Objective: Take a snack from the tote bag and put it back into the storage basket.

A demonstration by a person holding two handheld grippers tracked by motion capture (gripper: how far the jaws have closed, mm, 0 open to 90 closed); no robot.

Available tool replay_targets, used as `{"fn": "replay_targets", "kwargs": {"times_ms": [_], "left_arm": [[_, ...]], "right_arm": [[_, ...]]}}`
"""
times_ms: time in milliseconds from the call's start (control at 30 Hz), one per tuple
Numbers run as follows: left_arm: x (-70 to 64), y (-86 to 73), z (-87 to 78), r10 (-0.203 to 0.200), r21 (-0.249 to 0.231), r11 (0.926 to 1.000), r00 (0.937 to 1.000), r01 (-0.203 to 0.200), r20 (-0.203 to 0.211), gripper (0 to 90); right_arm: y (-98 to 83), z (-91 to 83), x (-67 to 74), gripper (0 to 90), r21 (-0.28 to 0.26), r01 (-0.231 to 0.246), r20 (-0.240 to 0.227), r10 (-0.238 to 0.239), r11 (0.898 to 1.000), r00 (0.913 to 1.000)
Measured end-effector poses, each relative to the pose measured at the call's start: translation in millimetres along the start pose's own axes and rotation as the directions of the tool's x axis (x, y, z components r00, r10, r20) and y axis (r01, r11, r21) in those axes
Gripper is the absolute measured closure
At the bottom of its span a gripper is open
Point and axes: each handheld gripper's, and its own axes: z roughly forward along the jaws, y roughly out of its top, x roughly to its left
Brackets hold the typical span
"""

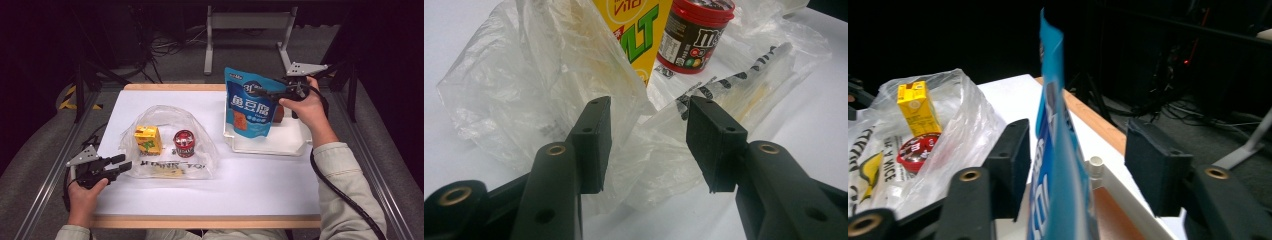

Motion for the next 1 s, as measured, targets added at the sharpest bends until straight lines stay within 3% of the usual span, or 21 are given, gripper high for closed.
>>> {"fn": "replay_targets", "kwargs": {"times_ms": [200, 400, 633, 800, 1000], "left_arm": [[0.2, 0.5, 1.1, 0.005, 0.004, 1.0, 1.0, -0.005, 0.002, 53.4], [0.0, 0.5, 1.2, 0.002, 0.004, 1.0, 1.0, -0.002, 0.003, 53.4], [0.0, 0.7, 1.3, 0.003, 0.005, 1.0, 1.0, -0.003, 0.003, 53.4], [0.0, 0.6, 1.2, 0.002, 0.005, 1.0, 1.0, -0.002, 0.001, 53.5], [0.1, 0.9, 1.6, 0.009, 0.007, 0.9999, 1.0, -0.009, 0.0, 53.5]], "right_arm": [[13.4, -9.3, 8.7, 34.6, -0.032, 0.034, 0.011, -0.034, 0.999, 0.9994], [30.1, -19.7, 20.2, 32.0, -0.046, 0.102, 0.044, -0.1, 0.994, 0.9941], [39.7, -26.9, 32.8, 33.9, -0.061, 0.133, 0.035, -0.131, 0.989, 0.9908], [42.9, -35.1, 44.7, 43.3, -0.089, 0.16, 0.046, -0.157, 0.983, 0.9866], [41.8, -41.3, 55.1, 63.5, -0.056, 0.154, -0.014, -0.155, 0.987, 0.9879]]}}
